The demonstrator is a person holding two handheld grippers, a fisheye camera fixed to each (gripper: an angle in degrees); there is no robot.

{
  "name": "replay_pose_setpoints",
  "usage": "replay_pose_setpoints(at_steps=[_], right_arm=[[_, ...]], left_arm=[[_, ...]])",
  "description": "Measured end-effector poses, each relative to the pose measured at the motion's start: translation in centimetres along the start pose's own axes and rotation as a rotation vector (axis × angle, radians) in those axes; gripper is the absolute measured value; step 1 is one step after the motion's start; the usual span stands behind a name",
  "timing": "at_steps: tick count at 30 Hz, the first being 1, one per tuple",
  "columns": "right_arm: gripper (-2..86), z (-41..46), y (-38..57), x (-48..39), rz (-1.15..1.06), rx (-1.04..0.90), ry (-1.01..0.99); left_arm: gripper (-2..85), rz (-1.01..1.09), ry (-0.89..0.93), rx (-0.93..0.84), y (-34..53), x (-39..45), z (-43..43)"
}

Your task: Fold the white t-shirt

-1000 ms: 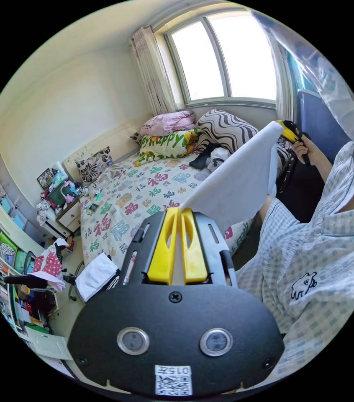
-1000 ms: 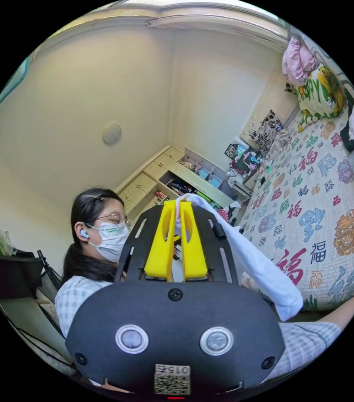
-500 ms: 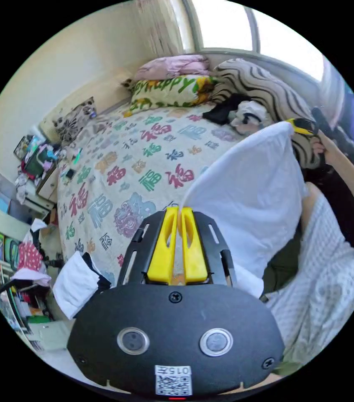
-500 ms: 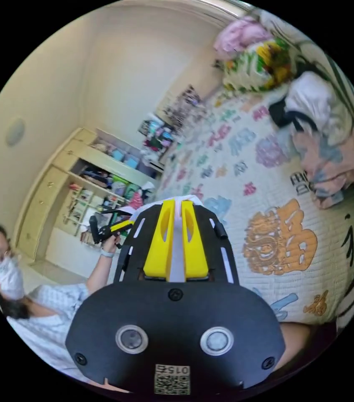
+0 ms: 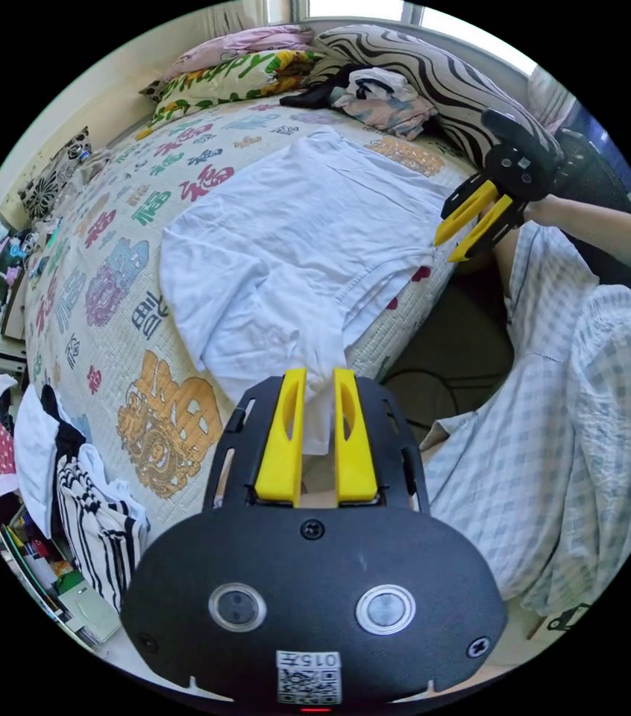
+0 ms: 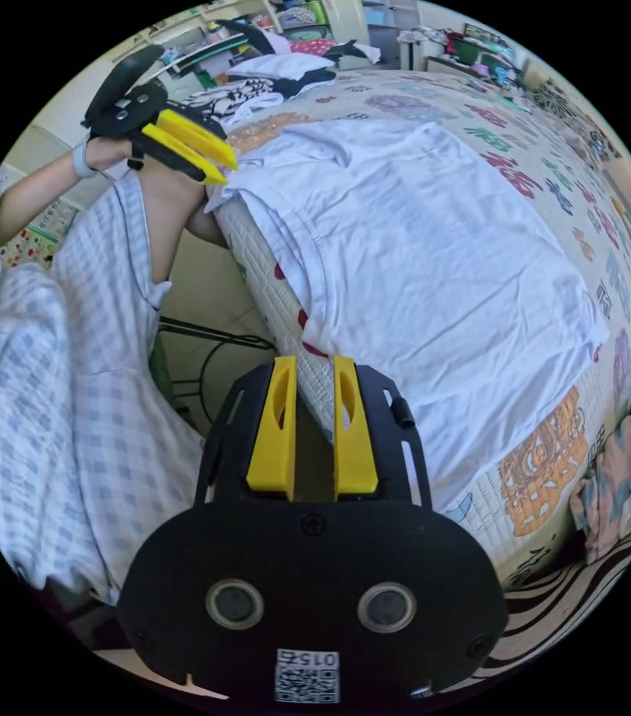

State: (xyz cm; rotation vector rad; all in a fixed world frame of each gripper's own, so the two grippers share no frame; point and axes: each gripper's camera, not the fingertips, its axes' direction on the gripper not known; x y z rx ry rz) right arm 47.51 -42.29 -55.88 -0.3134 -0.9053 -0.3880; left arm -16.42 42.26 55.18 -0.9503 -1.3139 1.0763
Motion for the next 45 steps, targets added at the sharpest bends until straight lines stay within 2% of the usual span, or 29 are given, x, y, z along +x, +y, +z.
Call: replay_pose_setpoints(at_steps=[6,10,17,22,26,30,32,34,35,36,37,39,42,43,45], right_arm=[[5.3,2.6,-2.0,-1.0,-0.039,-0.063,0.106],[3.1,2.6,-1.8,0.3,0.007,-0.056,0.038],[0.6,-3.4,1.6,3.9,0.175,0.183,-0.157],[0.3,-9.9,3.4,6.6,0.247,0.357,-0.183],[0.3,-16.1,1.5,10.6,0.218,0.394,-0.071],[0.5,-21.8,-3.9,17.6,0.182,0.383,0.106],[0.9,-25.1,-9.1,24.7,0.295,0.406,0.259],[1.5,-26.1,-11.1,29.7,0.483,0.413,0.271],[1.4,-26.3,-11.0,31.8,0.574,0.440,0.197],[1.4,-26.4,-10.6,32.1,0.571,0.472,0.148],[1.9,-26.1,-9.3,31.9,0.498,0.538,0.061],[4.0,-24.2,-6.1,30.7,0.378,0.530,-0.045],[5.8,-18.2,1.5,28.6,0.415,0.324,0.005],[6.3,-15.5,5.0,28.2,0.484,0.244,0.007],[6.9,-12.0,10.3,28.0,0.625,0.148,-0.084]], left_arm=[[7.1,0.060,-0.039,-0.057,-1.3,-2.1,3.7],[4.5,0.054,-0.065,-0.064,-0.9,-3.8,4.6],[0.3,-0.074,-0.001,0.064,2.5,-9.4,0.9],[0.3,-0.137,-0.001,0.198,3.0,-14.5,-4.4],[0.9,-0.047,-0.100,0.267,-0.6,-21.4,-9.3],[2.3,0.027,-0.295,0.246,-11.1,-33.0,-12.5],[3.5,-0.121,-0.424,0.277,-15.7,-38.9,-12.9],[4.7,-0.323,-0.528,0.261,-18.0,-43.7,-12.6],[5.4,-0.391,-0.483,0.278,-17.8,-45.5,-12.3],[6.0,-0.380,-0.384,0.316,-16.6,-46.1,-11.7],[6.3,-0.372,-0.337,0.330,-15.6,-46.0,-11.2],[7.5,-0.336,-0.164,0.330,-10.0,-44.2,-7.7],[8.2,-0.412,0.068,0.234,-2.1,-40.8,-0.5],[8.3,-0.442,0.130,0.216,-0.7,-40.2,1.0],[8.8,-0.594,0.369,0.210,3.3,-38.8,5.7]])
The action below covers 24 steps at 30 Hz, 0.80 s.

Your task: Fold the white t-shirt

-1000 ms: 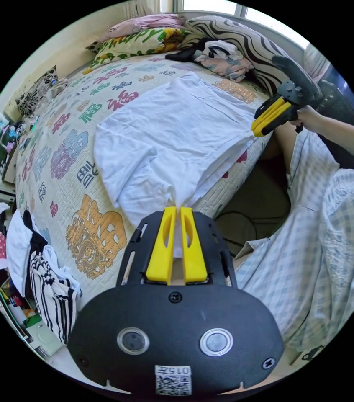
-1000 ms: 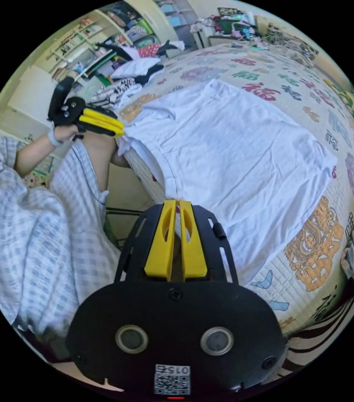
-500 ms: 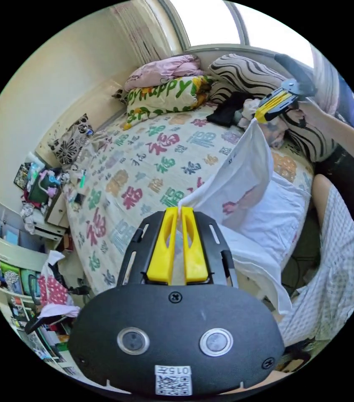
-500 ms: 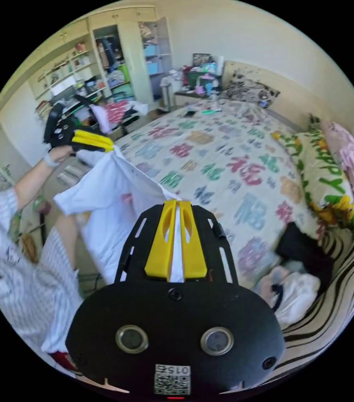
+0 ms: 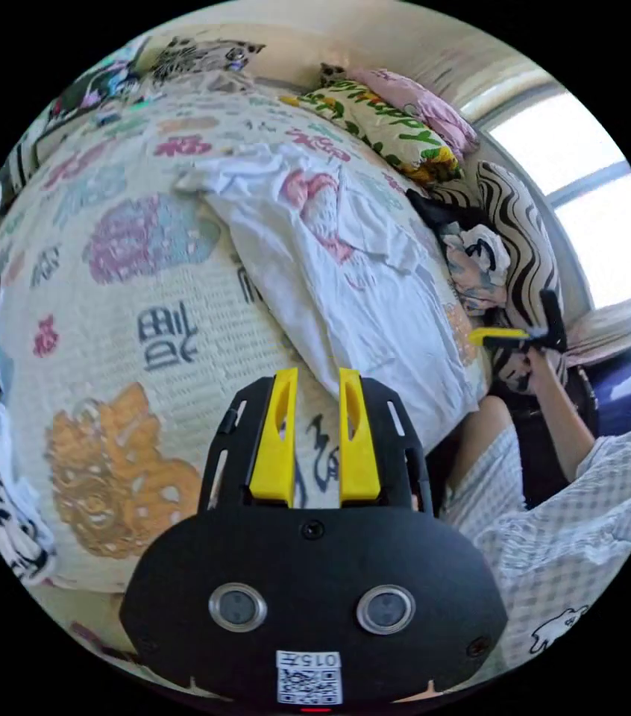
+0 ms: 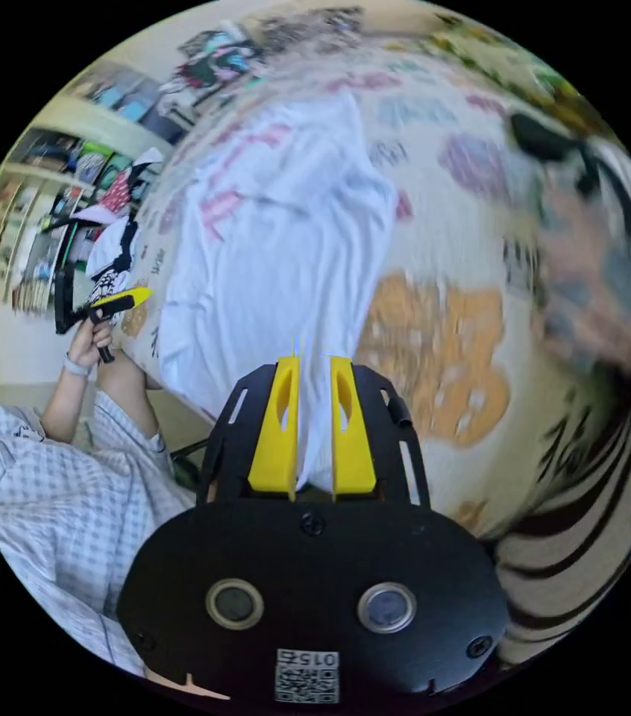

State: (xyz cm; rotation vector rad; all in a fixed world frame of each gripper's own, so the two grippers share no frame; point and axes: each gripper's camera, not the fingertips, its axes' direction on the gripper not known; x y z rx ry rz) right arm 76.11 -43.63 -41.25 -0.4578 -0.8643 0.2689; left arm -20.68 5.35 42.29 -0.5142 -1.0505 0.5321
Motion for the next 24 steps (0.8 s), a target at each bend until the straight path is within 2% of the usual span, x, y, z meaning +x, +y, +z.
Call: replay_pose_setpoints(at_steps=[2,4,7,9,11,15,17,20,24], right_arm=[[8.1,2.0,5.1,3.3,0.180,-0.077,-0.078],[8.7,2.2,7.4,4.6,0.247,-0.090,-0.109],[9.4,2.0,8.8,5.7,0.284,-0.061,-0.139],[9.5,1.8,8.6,6.4,0.295,-0.063,-0.147],[8.9,1.1,8.1,7.0,0.271,-0.086,-0.146],[7.2,0.6,7.8,7.8,0.223,-0.136,-0.276],[5.2,0.7,7.7,8.2,0.207,-0.167,-0.270],[1.2,0.2,7.4,8.7,0.196,-0.177,-0.289],[-0.1,-1.4,7.9,9.5,0.207,-0.183,-0.320]], left_arm=[[9.4,-0.075,0.085,0.021,0.7,-0.7,1.3],[9.6,-0.079,0.107,0.068,-0.3,-0.4,1.1],[8.4,-0.057,-0.040,0.063,-3.4,-0.3,1.6],[3.9,-0.055,0.025,-0.043,-5.3,-1.8,3.9],[1.0,-0.061,0.061,-0.025,-5.4,-2.9,3.8],[-0.5,-0.053,0.126,0.020,-3.4,-5.3,-1.0],[-0.7,-0.078,0.119,0.060,-1.3,-7.3,-4.6],[-0.8,-0.141,0.046,0.089,2.8,-11.6,-10.7],[-0.8,-0.232,-0.089,0.008,7.5,-17.5,-15.0]])
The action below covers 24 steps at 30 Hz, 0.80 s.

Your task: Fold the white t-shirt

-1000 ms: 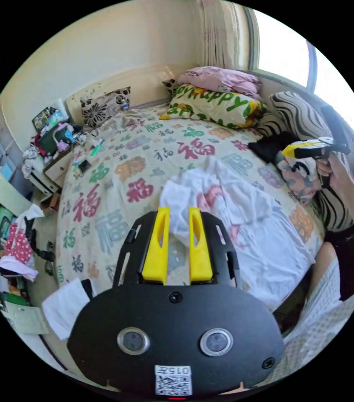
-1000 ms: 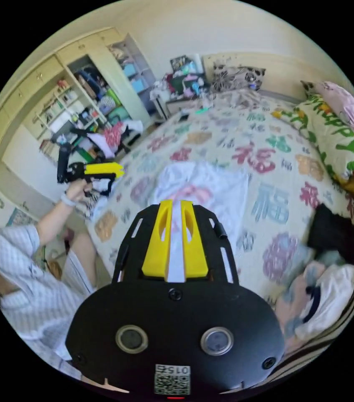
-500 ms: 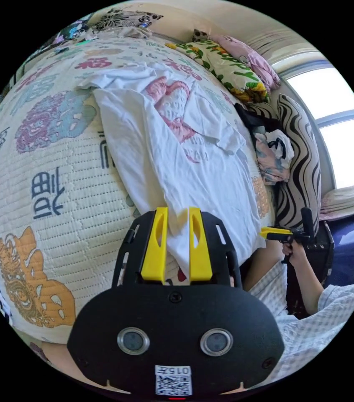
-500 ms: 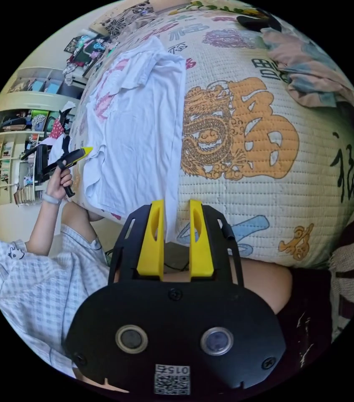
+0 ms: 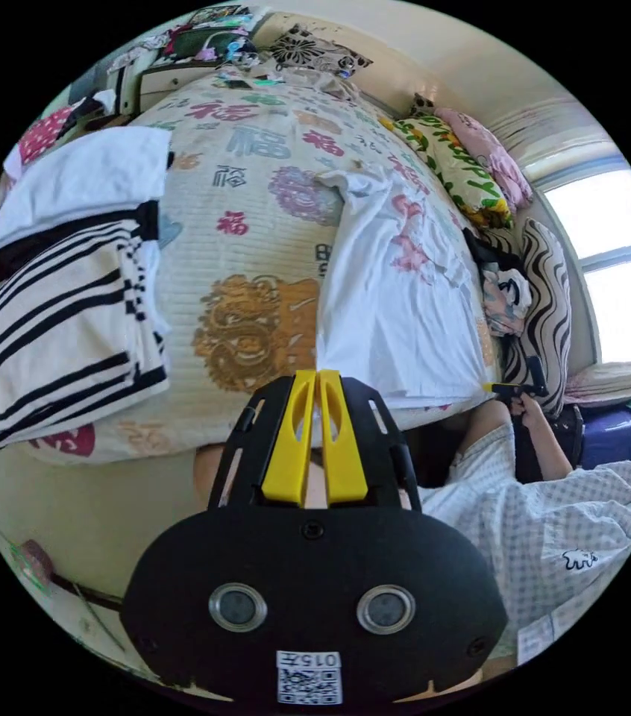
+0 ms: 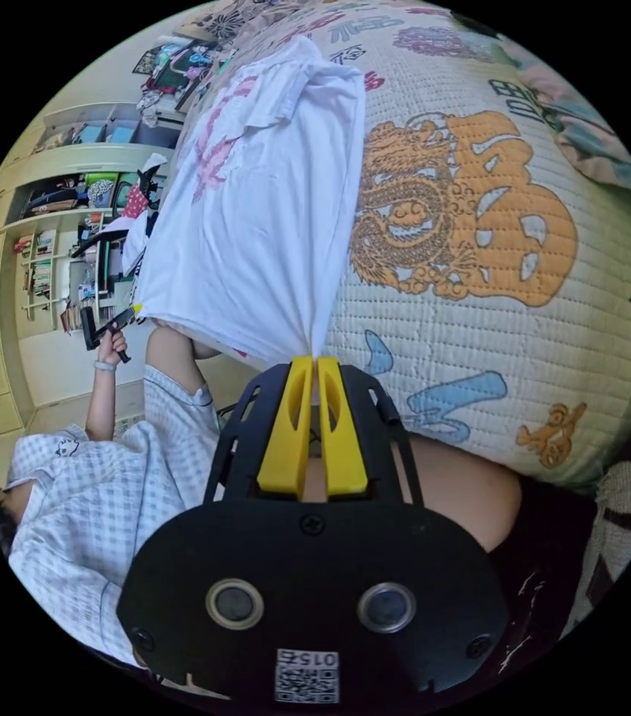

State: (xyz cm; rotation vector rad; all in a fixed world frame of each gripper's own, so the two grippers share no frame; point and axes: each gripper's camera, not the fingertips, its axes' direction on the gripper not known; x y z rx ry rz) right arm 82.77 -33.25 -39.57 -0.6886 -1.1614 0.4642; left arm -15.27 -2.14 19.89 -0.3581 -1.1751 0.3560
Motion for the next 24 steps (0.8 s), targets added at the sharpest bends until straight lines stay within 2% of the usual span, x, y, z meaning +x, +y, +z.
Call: replay_pose_setpoints(at_steps=[4,12,15,18,20,24], right_arm=[[-0.1,-2.7,1.6,0.2,0.024,0.003,0.033],[1.2,-3.8,4.4,-0.2,0.074,-0.123,0.154],[4.9,-4.4,4.0,-1.2,0.054,-0.083,0.195],[6.8,-7.2,2.9,-5.0,-0.070,0.083,0.364],[6.9,-8.1,0.9,-8.9,-0.244,0.157,0.510],[6.2,-7.2,-4.0,-12.3,-0.415,0.193,0.611]], left_arm=[[-0.7,0.014,0.034,-0.087,1.6,-1.8,0.7],[0.4,0.096,-0.108,-0.313,3.7,0.7,6.5],[1.5,0.069,-0.161,-0.240,3.0,1.6,5.0],[2.7,0.084,-0.273,-0.073,1.3,4.4,1.4],[4.2,0.141,-0.236,0.030,-1.1,7.2,0.5],[5.7,0.317,-0.095,0.130,-9.8,15.0,3.3]])
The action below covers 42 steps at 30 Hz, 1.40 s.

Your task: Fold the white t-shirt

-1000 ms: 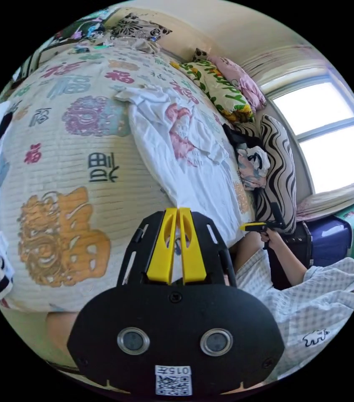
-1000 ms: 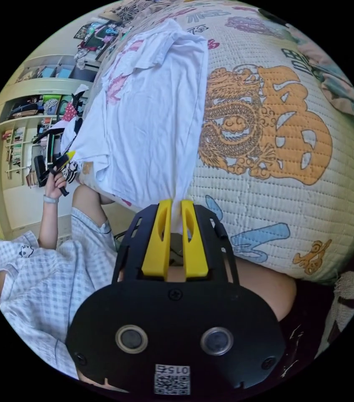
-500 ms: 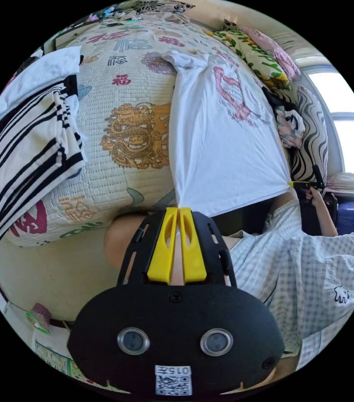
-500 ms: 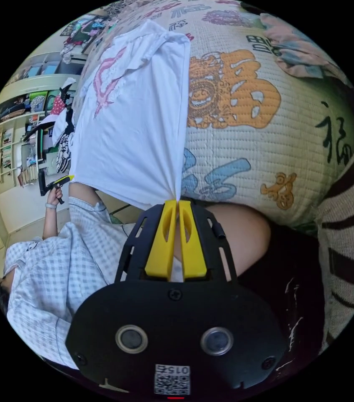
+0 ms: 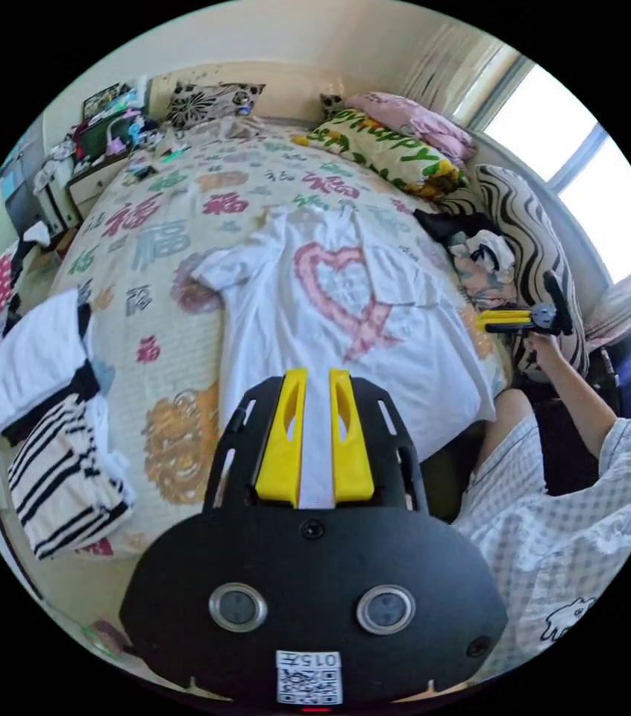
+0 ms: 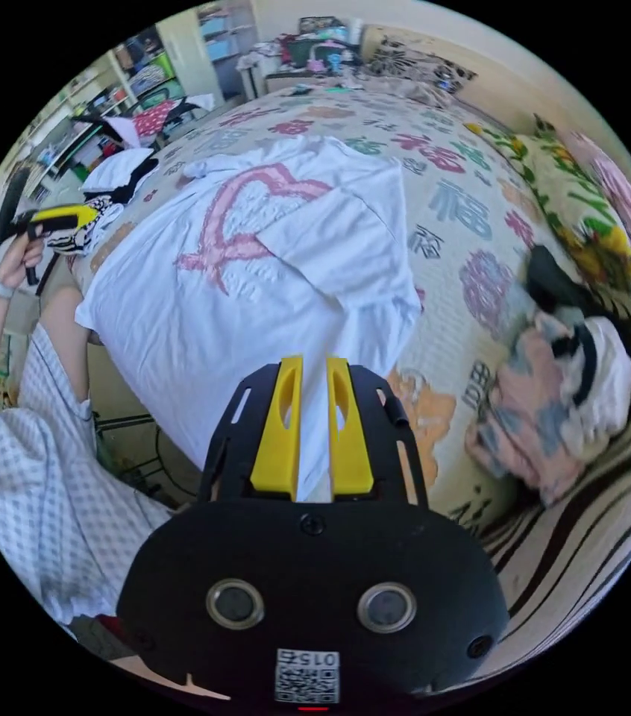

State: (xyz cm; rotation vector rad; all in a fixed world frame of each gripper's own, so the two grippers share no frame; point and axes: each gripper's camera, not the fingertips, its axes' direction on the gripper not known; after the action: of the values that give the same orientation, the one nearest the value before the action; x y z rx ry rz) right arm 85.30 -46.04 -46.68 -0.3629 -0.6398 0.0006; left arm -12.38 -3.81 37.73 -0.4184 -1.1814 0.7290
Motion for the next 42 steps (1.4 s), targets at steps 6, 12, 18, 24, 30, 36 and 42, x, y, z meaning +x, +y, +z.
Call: replay_pose_setpoints(at_steps=[6,12,18,24,30,36,42], right_arm=[[5.9,4.0,-6.9,-0.3,-0.155,-0.063,0.105],[0.2,5.3,-8.5,2.5,-0.187,-0.046,0.116],[-0.9,0.8,-7.5,10.2,0.031,0.140,-0.069],[-0.5,-2.9,-4.8,22.8,0.470,0.385,-0.189],[1.2,-2.3,-0.6,29.6,0.706,0.507,-0.284],[7.2,1.7,-4.7,28.9,0.550,0.304,-0.240],[4.7,6.4,-10.4,32.1,0.656,0.210,-0.292]], left_arm=[[7.6,-0.065,0.280,-0.113,-12.0,2.8,14.7],[3.7,-0.120,0.280,-0.203,-15.8,3.6,20.6],[-0.4,-0.086,0.447,-0.028,-22.7,3.9,17.4],[5.3,0.018,0.677,0.215,-36.8,10.8,18.8],[8.3,-0.011,0.793,0.238,-38.0,9.3,19.1],[6.9,-0.069,0.807,0.187,-27.1,-1.0,14.5],[6.3,-0.217,0.734,0.142,-14.4,-10.5,7.3]])
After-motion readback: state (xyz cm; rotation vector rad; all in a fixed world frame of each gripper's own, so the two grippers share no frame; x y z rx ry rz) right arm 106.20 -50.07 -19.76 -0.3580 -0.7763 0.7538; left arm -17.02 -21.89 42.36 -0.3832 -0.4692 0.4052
